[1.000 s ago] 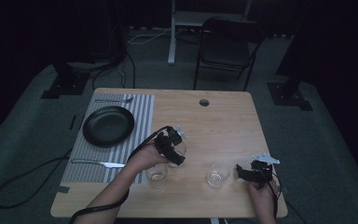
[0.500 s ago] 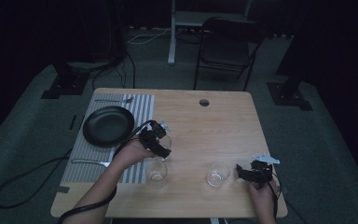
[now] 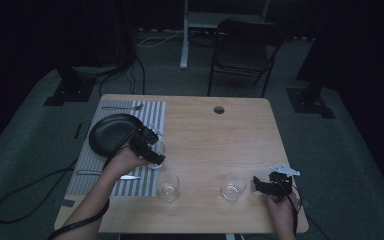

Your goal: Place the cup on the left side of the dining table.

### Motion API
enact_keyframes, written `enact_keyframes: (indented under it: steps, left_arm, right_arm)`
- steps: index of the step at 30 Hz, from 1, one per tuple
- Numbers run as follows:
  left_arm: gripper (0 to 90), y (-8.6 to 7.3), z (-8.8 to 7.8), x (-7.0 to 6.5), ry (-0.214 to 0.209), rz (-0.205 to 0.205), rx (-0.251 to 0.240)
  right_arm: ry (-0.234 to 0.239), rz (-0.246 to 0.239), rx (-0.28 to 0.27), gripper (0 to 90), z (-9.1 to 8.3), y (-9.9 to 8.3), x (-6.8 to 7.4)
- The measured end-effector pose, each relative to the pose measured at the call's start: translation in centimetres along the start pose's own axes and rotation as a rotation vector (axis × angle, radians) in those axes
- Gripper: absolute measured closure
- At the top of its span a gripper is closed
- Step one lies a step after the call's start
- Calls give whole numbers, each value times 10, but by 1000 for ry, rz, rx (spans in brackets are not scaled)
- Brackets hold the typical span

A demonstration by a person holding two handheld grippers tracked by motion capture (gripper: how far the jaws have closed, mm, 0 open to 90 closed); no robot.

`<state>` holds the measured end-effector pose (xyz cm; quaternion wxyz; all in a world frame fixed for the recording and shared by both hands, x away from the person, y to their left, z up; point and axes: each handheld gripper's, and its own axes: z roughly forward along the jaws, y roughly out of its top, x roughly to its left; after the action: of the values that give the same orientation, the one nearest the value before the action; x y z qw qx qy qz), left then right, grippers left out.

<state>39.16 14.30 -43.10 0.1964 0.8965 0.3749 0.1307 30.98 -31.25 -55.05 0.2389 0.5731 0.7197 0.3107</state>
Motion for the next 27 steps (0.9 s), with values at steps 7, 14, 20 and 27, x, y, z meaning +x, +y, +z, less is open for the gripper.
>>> enact_keyframes:
  steps: [7, 14, 20, 27]
  left_arm:
    - [180, -11, 1, 14, 22, -37, 14]
    - [180, -21, 6, 25, 27, -74, 20]
    - [180, -29, 13, 36, 27, -124, 28]
    - [180, -36, 21, 39, 35, -147, 19]
  right_arm:
    - [-1, 0, 0, 119, 0, 0, 0]
    - [0, 1, 0, 119, 0, 0, 0]
    - [0, 1, 0, 119, 0, 0, 0]
    - [-1, 0, -1, 119, 0, 0, 0]
